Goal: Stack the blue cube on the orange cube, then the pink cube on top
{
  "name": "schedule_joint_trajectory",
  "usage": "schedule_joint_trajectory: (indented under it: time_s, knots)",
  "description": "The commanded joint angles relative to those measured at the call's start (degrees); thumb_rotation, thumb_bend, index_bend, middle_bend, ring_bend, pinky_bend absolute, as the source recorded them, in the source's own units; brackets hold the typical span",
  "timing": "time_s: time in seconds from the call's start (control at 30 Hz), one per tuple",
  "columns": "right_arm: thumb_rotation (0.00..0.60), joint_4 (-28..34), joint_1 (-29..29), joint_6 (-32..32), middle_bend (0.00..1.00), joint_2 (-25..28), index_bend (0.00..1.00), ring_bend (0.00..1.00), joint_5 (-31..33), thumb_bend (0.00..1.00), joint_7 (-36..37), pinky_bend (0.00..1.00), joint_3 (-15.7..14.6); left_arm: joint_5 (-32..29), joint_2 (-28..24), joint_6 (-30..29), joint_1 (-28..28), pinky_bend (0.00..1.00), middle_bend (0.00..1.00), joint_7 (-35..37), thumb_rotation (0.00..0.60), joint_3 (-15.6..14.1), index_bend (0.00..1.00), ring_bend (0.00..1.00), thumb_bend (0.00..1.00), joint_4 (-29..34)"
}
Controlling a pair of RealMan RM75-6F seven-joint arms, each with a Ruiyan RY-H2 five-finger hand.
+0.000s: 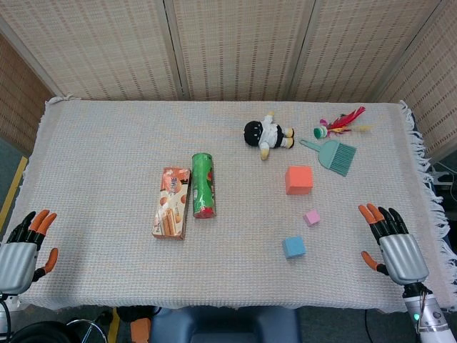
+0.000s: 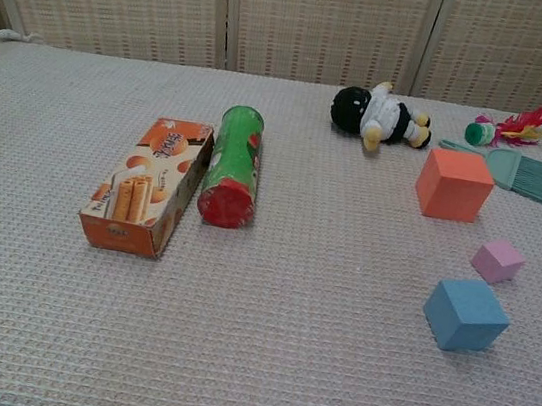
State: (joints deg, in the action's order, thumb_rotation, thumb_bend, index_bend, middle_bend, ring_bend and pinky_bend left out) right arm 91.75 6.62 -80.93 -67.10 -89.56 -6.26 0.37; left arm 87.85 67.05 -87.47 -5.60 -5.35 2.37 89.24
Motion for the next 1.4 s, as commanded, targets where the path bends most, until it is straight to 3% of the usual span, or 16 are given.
schedule_joint_trajectory:
  time_s: [0.03,0.2,0.47,0.57,0.73,0.87,1.17,1.4]
  knots:
    - [0.600,0.1,0.1,0.0,0.00,-0.2,0.00,0.00,-0.4,0.17,-0.4,0.00,-0.2,0.0,-0.2,0.3,0.0,0.18,0.03,0.1,0.600,-0.1,0.08,0.00,0.46,0.2]
    - [0.600,1.0,1.1,1.7,0.00,-0.7,0.00,0.00,-1.7,0.17,-0.3,0.00,-1.0,-0.3,-0.3,1.3,-0.5,0.18,0.03,0.9,0.600,0.0,0.08,0.00,0.46,0.3]
    - [0.600,6.2,8.5,13.0,0.00,-1.2,0.00,0.00,-4.2,0.17,-5.2,0.00,-1.4,0.3,-0.1,2.9,-1.5,0.18,0.03,1.2,0.600,-0.4,0.08,0.00,0.46,0.3]
    - [0.600,6.4,8.9,13.6,0.00,-1.4,0.00,0.00,-3.9,0.17,-5.5,0.00,-1.3,0.3,-0.1,3.0,-1.5,0.18,0.03,1.3,0.600,-0.4,0.08,0.00,0.46,0.3]
    - [0.600,6.6,13.7,22.2,0.00,-6.3,0.02,0.00,0.7,0.17,-10.5,0.00,0.5,0.0,-0.9,3.8,-1.7,0.18,0.03,3.2,0.600,-0.6,0.08,0.00,0.46,0.3]
    - [0.600,5.2,15.3,25.1,0.00,-9.5,0.04,0.00,5.5,0.17,-15.0,0.00,1.5,0.2,-1.6,4.0,-1.8,0.18,0.03,4.8,0.600,-0.8,0.08,0.00,0.46,0.3]
    - [0.600,3.3,16.9,26.2,0.00,-13.4,0.13,0.00,11.1,0.17,-20.2,0.00,1.8,-0.2,-2.3,4.1,-1.7,0.18,0.03,6.4,0.600,-0.8,0.08,0.00,0.46,0.2]
    - [0.600,2.4,17.2,25.1,0.00,-14.2,0.32,0.00,12.1,0.17,-20.9,0.00,1.4,-0.4,-2.3,4.5,-1.9,0.18,0.03,6.2,0.600,-0.8,0.08,0.00,0.46,0.3]
